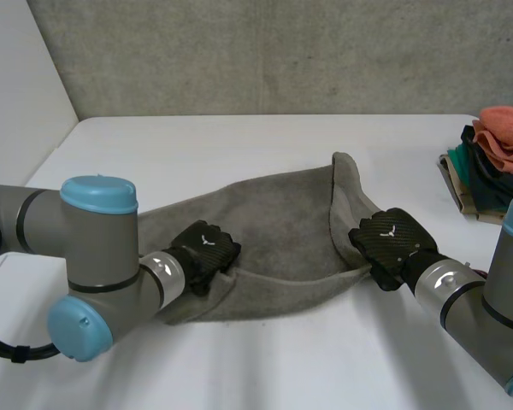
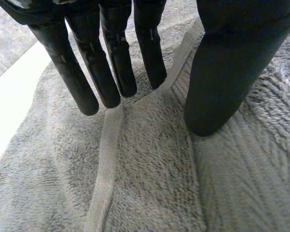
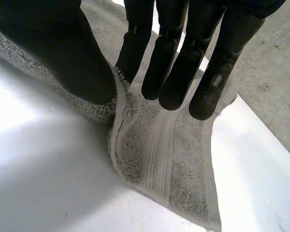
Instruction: Fold the laundry.
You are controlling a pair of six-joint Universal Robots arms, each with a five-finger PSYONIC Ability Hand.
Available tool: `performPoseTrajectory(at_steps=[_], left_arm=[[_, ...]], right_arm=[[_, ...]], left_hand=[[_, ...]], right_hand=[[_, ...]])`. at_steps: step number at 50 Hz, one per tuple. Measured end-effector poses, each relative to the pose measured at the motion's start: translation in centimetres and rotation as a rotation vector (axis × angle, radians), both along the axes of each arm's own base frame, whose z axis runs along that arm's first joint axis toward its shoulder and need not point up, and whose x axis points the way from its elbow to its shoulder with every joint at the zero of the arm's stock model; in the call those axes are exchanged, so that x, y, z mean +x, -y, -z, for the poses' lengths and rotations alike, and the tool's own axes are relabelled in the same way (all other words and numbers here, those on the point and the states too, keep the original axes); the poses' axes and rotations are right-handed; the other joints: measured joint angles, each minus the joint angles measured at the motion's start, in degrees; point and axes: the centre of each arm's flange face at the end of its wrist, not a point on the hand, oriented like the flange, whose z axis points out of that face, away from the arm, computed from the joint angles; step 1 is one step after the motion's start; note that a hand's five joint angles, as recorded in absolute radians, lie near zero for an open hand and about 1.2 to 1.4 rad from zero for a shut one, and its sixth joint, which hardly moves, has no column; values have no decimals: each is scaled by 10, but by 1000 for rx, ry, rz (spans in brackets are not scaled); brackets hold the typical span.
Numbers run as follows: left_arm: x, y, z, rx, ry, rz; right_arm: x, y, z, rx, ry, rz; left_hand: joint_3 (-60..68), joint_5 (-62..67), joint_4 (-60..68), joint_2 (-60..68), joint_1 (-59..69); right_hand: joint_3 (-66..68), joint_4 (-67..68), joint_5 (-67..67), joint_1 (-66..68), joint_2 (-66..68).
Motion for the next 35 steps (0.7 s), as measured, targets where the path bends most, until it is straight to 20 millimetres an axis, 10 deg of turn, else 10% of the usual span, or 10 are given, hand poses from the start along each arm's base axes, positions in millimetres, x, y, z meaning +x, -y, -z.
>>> performPoseTrajectory(at_steps=[6,16,25,35], left_arm=[[-2,-3,-1,-2,4,-2],[17,0,-47,-145,39,-186],[47,-35,-96,-196,67,-265],[57,-48,-74,-141,167,-233]], right_arm=[[0,1,-1,-3,-1,2],[-9,3,-36,-41,-75,-1],[-29,-18,-88,-28,-257,-43],[-31,-22,-82,46,-387,-122]], left_hand=[[302,290,312,305,289],[308,290,317,311,289],[308,290,317,312,289],[311,290,319,314,289]], right_hand=[[0,0,0,0,0],[0,0,0,0,0],[0,0,0,0,0],[0,0,0,0,0]])
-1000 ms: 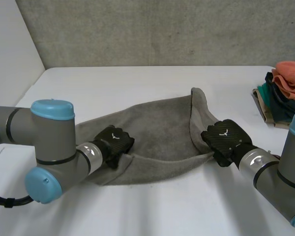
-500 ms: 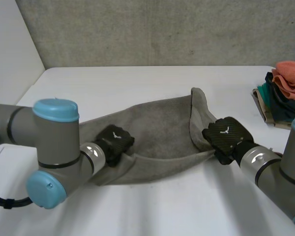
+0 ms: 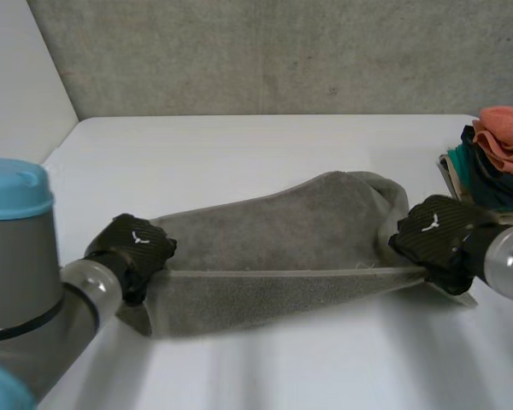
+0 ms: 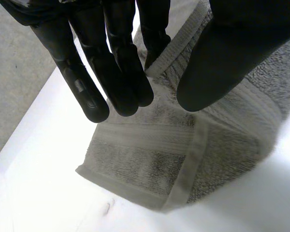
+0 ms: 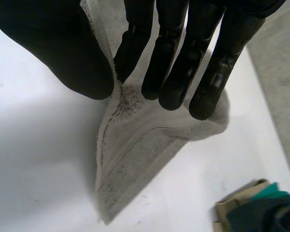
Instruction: Fold the laundry.
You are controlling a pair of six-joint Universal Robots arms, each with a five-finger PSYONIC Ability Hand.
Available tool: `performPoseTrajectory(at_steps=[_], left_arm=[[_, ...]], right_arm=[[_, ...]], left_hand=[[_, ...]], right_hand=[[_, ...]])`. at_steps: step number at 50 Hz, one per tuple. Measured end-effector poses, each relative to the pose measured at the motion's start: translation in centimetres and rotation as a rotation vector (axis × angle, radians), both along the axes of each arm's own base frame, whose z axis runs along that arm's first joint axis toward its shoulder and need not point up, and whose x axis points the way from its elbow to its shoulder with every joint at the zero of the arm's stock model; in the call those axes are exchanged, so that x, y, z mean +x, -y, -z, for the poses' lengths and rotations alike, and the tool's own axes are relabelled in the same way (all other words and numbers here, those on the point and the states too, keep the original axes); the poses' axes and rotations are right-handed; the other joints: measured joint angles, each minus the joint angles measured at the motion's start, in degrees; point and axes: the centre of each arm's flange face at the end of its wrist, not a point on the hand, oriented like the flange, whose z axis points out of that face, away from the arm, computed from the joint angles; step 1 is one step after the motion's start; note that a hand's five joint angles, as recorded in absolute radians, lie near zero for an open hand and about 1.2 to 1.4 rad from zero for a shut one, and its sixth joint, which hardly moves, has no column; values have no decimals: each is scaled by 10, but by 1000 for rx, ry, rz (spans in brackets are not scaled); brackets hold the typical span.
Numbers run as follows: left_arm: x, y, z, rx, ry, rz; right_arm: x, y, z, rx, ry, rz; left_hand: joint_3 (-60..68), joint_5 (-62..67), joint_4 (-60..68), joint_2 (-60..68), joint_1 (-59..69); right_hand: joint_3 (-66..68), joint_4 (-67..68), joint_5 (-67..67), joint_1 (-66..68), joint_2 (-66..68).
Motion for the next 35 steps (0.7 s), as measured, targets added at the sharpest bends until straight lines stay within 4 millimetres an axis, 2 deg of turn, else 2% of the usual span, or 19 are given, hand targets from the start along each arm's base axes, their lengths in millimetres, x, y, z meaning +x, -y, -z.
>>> performPoseTrajectory(at_steps=[2,4,6,9,11,12,14,15,17,18,19,20,21,23,26,31,33,34,35], left_arm=[[-4,9,5,-17,-5,-1],[-14,28,9,-68,-28,-5],[-25,52,8,-142,-63,-14],[-40,85,-4,-270,-122,-31],[-51,113,-25,-403,-178,-51],[-52,117,-30,-427,-189,-55],[-57,136,-54,-548,-238,-72],[-60,149,-78,-661,-286,-88],[-61,161,-113,-814,-353,-108],[-61,163,-122,-854,-372,-112],[-60,166,-144,-945,-415,-122],[-60,166,-154,-991,-439,-126],[-59,165,-165,-1035,-463,-130],[-57,160,-183,-1103,-502,-134],[-53,150,-194,-1140,-531,-135],[-45,130,-173,-1062,-522,-123],[-40,116,-145,-966,-496,-114],[-39,114,-141,-955,-492,-113],[-35,106,-121,-894,-473,-109]], right_arm=[[3,8,8,11,-4,0],[7,23,17,5,1,8],[12,47,23,-33,27,35],[19,79,21,-123,79,81],[25,104,11,-229,138,118],[26,109,7,-257,153,125],[31,128,-10,-372,214,147],[34,142,-29,-484,273,159],[38,156,-61,-653,359,165],[38,158,-70,-698,381,165],[39,161,-91,-798,432,161],[39,162,-99,-838,453,159],[40,161,-118,-919,496,151],[40,156,-135,-992,539,139],[41,147,-147,-1030,576,121],[43,128,-122,-892,550,90],[41,110,-95,-740,504,75],[41,108,-92,-721,498,74],[40,104,-85,-685,487,72]], left_hand=[[0,0,0,0,0],[0,0,0,0,0],[0,0,0,0,0],[0,0,0,0,0],[0,0,0,0,0],[0,0,0,0,0],[0,0,0,0,0],[0,0,0,0,0],[0,0,0,0,0],[0,0,0,0,0],[0,0,0,0,0],[0,0,0,0,0],[0,0,0,0,0],[0,0,0,0,0],[0,0,0,0,0],[0,0,0,0,0],[0,0,0,0,0],[0,0,0,0,0],[0,0,0,1,0]], right_hand=[[0,0,0,0,0],[0,0,0,0,0],[0,0,0,0,0],[0,0,0,0,0],[0,0,0,0,0],[0,0,0,0,0],[0,0,0,0,0],[0,0,0,0,0],[0,0,0,0,0],[0,0,0,0,0],[0,0,0,0,0],[0,0,0,0,0],[0,0,0,0,0],[0,0,1,2,0],[0,0,5,3,0],[0,0,6,4,0],[0,0,6,4,0],[0,0,6,4,0],[0,0,6,4,0]])
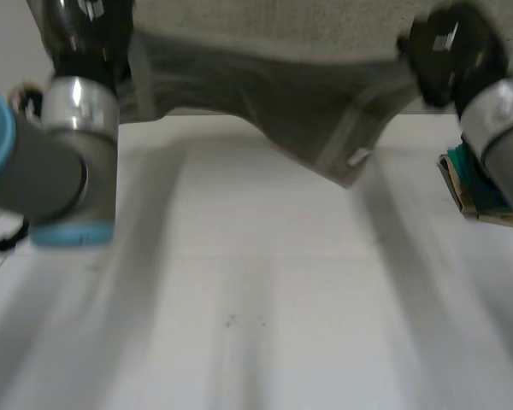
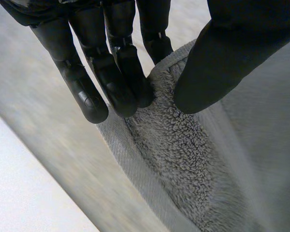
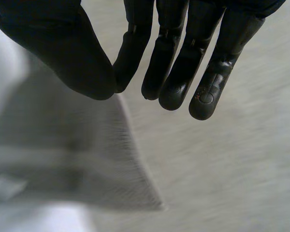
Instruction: Fold the laundry.
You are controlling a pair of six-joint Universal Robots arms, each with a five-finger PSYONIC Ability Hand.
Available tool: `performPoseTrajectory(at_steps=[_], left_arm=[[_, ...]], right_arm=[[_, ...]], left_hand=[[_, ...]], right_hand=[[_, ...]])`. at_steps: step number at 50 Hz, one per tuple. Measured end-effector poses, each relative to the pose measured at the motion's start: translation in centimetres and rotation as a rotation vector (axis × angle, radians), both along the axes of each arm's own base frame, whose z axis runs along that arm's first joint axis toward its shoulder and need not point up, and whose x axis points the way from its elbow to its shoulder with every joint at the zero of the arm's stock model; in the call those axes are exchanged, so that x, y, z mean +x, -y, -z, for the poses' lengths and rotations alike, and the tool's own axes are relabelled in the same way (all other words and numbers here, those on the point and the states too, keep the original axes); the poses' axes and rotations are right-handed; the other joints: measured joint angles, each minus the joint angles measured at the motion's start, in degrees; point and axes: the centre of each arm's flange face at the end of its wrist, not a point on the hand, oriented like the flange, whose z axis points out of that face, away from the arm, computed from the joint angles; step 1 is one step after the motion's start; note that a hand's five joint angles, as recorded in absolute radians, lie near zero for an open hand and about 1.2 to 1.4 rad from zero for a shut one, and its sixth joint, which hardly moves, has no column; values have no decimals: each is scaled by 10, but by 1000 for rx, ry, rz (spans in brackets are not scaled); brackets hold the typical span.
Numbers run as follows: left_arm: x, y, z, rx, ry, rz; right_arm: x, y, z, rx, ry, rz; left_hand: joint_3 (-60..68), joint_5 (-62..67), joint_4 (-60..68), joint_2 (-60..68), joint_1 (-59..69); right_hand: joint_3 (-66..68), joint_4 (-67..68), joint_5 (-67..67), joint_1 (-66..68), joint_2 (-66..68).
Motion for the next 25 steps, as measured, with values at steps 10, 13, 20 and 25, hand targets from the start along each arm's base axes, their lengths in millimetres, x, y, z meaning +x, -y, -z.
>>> performPoseTrajectory(at_steps=[10,13,20,25], left_arm=[[21,-33,92,274,91,11],[22,-35,109,323,109,8],[18,-34,101,302,103,16],[12,-39,78,242,78,38]], right_arm=[[-12,-68,112,554,-162,-91],[-12,-70,141,650,-175,-97],[-18,-50,153,694,-56,-51],[-32,-33,149,734,123,14]], left_hand=[[2,0,0,1,0],[2,0,0,1,0],[2,0,0,1,0],[2,0,0,1,0]], right_hand=[[0,0,0,2,0],[-15,-18,-14,-14,-13],[-360,-356,-347,-294,-356],[-495,-500,-493,-406,-465]])
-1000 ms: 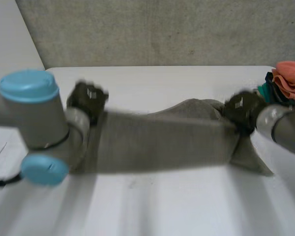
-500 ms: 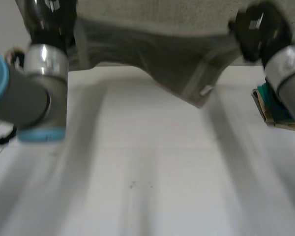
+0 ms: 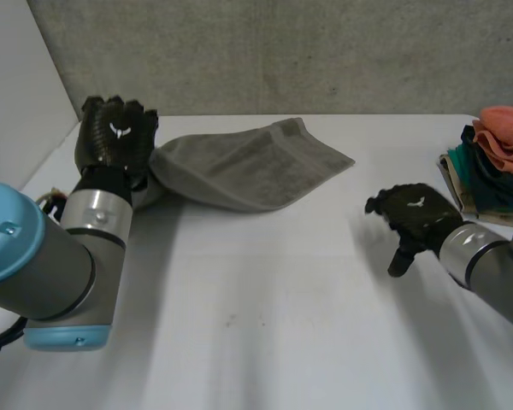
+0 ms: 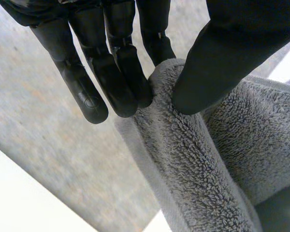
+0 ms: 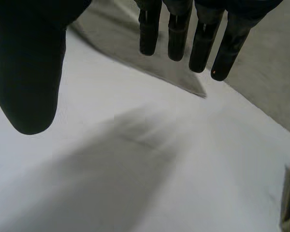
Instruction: Fold the laundry.
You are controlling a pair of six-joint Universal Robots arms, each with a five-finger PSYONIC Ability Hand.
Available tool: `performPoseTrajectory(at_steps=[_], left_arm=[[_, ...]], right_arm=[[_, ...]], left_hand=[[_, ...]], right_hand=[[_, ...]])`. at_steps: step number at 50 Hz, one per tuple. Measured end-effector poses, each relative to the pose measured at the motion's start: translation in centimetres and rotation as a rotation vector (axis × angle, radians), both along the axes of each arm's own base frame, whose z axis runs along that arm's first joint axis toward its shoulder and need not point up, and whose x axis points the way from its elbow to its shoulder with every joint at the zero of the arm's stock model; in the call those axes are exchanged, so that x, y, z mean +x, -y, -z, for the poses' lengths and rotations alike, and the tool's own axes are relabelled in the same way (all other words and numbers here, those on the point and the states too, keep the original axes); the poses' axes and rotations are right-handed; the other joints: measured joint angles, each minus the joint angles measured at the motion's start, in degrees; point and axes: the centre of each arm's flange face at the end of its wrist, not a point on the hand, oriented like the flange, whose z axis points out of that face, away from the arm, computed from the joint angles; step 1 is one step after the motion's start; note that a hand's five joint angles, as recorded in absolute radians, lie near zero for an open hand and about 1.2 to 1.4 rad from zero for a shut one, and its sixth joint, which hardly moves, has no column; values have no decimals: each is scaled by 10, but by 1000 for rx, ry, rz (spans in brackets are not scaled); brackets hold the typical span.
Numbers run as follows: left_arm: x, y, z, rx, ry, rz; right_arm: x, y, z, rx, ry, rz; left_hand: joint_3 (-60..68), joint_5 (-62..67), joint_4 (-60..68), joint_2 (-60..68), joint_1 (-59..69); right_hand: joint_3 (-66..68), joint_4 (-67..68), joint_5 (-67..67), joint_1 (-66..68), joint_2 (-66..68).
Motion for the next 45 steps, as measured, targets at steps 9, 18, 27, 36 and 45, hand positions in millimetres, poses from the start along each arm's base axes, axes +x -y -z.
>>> performPoseTrajectory(at_steps=[9,18,27,36,45], left_arm=[[-17,-18,-32,-80,-43,65],[-26,-49,-75,-159,-92,136],[-17,-78,-116,-239,-144,165],[-3,-105,-146,-298,-186,181],[11,-124,-166,-344,-215,185]], right_arm=[[-11,11,-5,45,154,105],[21,21,-23,-15,312,59],[74,50,-4,17,471,-16],[101,89,29,-52,494,-3],[106,104,60,-37,458,-10]], left_hand=[[0,0,0,0,0],[0,0,0,0,0],[0,0,2,0,0],[0,0,2,0,0],[0,0,2,0,0]], right_hand=[[-61,-47,-42,-50,-75],[-62,-47,-43,-51,-81],[-62,-47,-43,-51,-81],[-62,-47,-43,-51,-81],[464,467,448,397,451]])
